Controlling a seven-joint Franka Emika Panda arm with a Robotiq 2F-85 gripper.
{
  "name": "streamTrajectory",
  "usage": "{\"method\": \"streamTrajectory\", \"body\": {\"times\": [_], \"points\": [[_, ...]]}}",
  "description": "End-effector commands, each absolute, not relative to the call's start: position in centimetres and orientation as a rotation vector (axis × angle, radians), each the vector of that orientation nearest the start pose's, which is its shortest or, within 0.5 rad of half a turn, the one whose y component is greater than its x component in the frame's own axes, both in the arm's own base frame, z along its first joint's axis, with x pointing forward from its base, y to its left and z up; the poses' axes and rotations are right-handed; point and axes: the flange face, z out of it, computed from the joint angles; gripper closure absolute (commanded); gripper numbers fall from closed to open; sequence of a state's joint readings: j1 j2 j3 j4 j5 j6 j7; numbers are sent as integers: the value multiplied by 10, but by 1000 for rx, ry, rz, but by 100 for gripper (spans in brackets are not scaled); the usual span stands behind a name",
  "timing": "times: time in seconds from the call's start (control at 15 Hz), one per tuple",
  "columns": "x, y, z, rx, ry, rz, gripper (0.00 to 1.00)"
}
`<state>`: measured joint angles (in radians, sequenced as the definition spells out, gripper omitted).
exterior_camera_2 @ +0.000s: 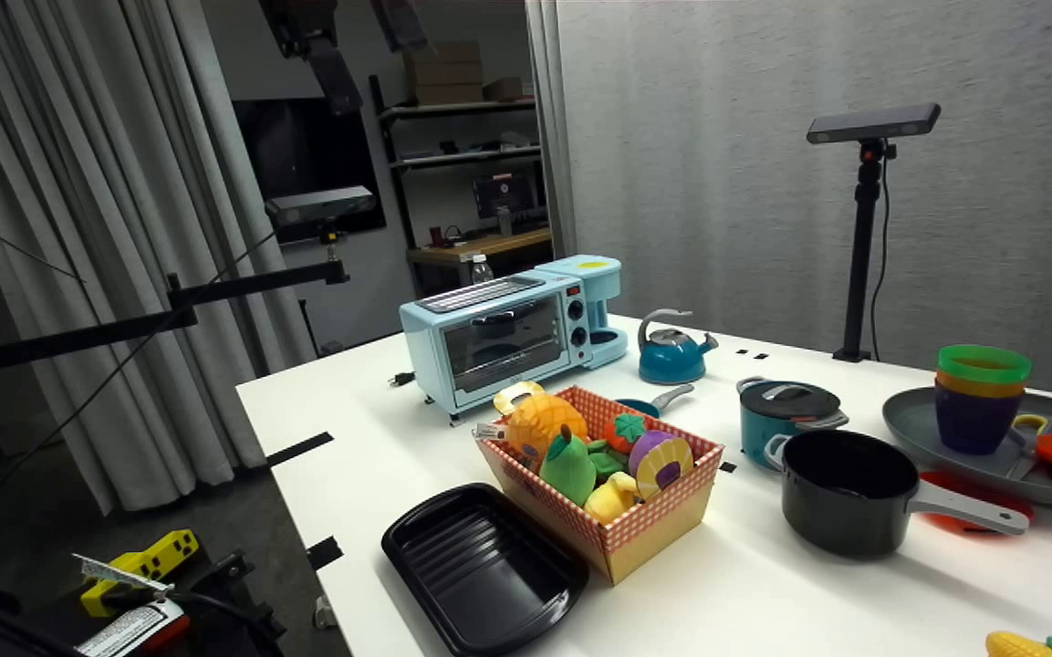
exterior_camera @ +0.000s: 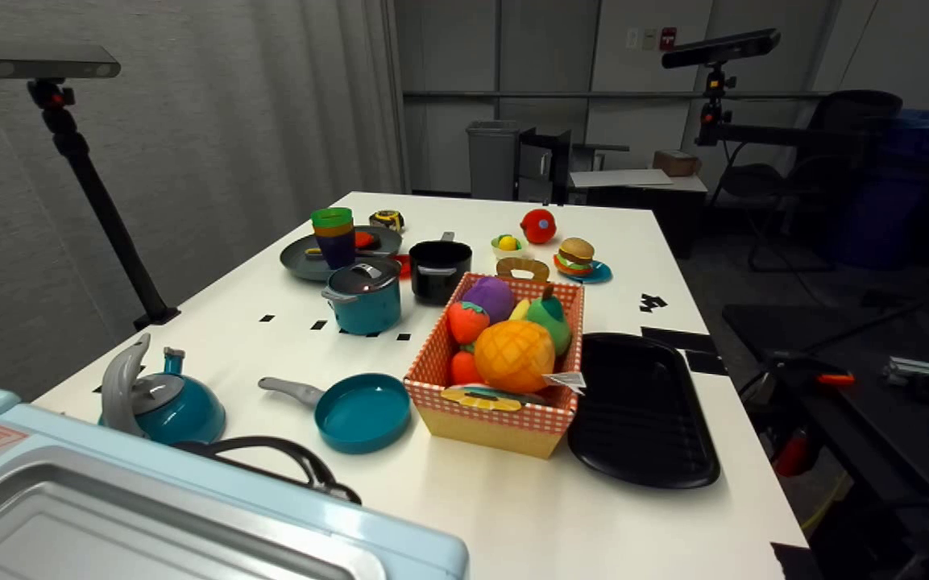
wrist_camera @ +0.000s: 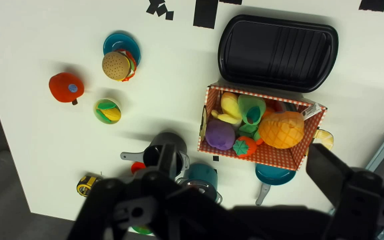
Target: Remove the lid from the blue pot and place it on the black pot
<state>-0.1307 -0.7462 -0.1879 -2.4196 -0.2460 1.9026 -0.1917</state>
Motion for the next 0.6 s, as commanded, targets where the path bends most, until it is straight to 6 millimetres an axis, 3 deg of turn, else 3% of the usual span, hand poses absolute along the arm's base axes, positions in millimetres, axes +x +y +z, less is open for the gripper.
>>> {"method": "streamTrajectory", "body": {"times": [0.0,0.53], "points": [[324,-140,575,-3288,81,-322,0],[324,-139,575,-3277,223,-360,0]]}}
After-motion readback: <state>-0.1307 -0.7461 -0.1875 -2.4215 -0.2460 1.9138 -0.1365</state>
